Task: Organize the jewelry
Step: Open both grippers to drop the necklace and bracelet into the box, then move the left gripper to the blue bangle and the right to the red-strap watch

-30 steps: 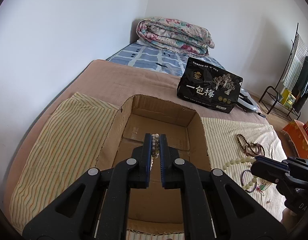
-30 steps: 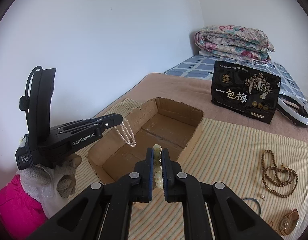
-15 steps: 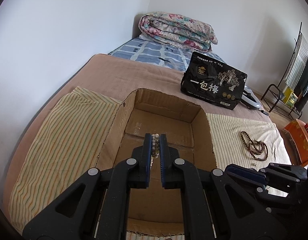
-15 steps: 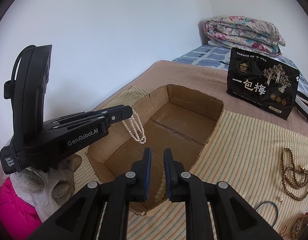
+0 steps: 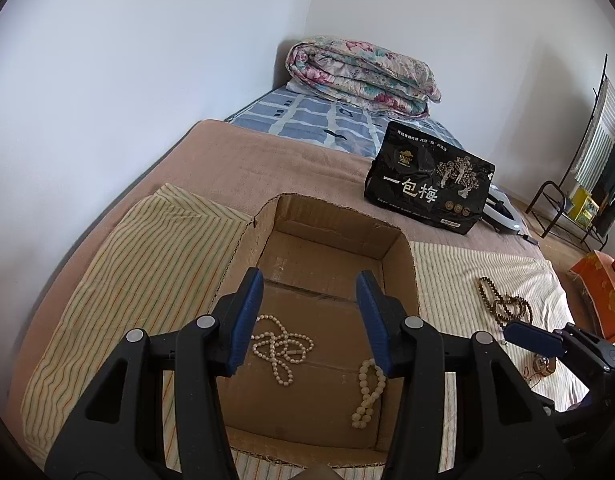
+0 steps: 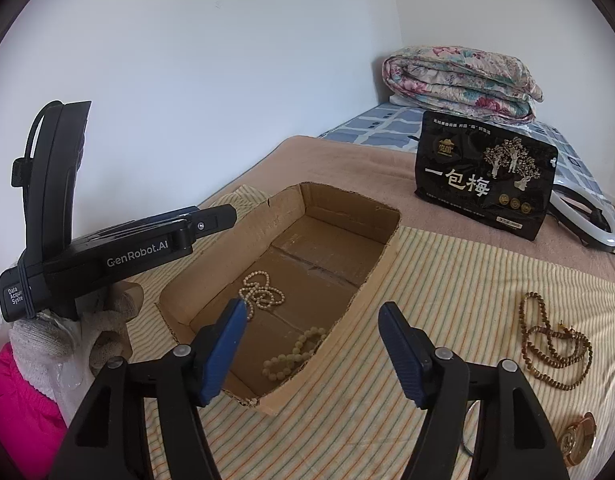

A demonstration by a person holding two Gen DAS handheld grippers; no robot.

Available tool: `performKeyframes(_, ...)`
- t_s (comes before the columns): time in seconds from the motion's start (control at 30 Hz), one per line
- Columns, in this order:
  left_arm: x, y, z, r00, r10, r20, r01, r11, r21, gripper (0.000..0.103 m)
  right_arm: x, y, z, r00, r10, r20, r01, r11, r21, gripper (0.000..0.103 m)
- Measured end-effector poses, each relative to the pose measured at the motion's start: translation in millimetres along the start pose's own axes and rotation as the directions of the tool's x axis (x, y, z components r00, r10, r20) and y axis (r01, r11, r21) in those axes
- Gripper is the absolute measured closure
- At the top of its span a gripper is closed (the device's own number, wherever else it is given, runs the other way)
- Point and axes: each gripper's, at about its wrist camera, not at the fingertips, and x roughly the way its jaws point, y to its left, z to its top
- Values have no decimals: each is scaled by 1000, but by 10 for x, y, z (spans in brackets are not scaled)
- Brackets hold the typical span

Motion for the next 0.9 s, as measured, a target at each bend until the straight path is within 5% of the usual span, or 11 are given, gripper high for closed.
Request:
performKeyframes(0.43, -196, -452, -3, 996, -81, 38, 80, 996, 34, 53, -626, -533, -227, 987, -152, 62, 147, 986, 75, 0)
performKeyframes(0.9, -87, -1224, -191, 983, -168, -71, 176, 977, 119, 31, -1242, -1634, -667, 939, -344, 8, 328, 902, 282, 0)
